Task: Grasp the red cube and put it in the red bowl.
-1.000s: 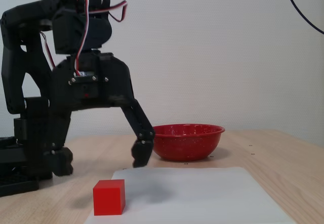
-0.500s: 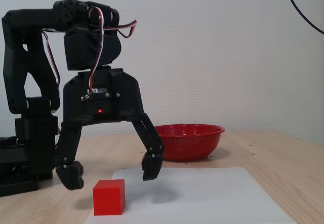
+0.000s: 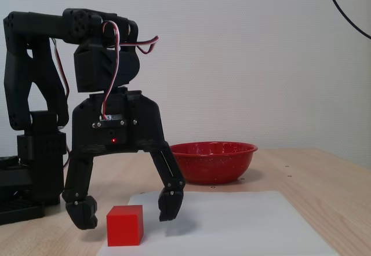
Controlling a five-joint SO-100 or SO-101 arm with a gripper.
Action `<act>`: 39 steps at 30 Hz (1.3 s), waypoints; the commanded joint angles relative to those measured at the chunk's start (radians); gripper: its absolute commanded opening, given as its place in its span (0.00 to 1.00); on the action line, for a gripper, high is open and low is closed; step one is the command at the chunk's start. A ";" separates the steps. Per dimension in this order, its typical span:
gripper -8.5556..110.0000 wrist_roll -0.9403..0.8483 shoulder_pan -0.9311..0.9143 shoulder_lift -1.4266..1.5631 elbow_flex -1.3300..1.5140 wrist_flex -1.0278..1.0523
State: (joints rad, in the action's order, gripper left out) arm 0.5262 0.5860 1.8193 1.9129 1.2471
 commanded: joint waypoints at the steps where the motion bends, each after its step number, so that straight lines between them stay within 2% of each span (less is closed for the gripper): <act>1: 0.40 0.002 -0.006 0.025 -0.040 -0.020; 7: 0.37 -0.003 -0.011 0.018 -0.041 -0.026; 13: 0.27 0.000 -0.012 0.012 -0.044 -0.037; 19: 0.07 0.014 -0.009 0.011 -0.044 -0.044; 25: 0.07 0.008 0.003 0.018 -0.060 -0.028; 39: 0.07 -0.026 0.000 0.067 -0.282 0.201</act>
State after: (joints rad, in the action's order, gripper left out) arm 0.5108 0.5860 1.8024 1.7441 1.4373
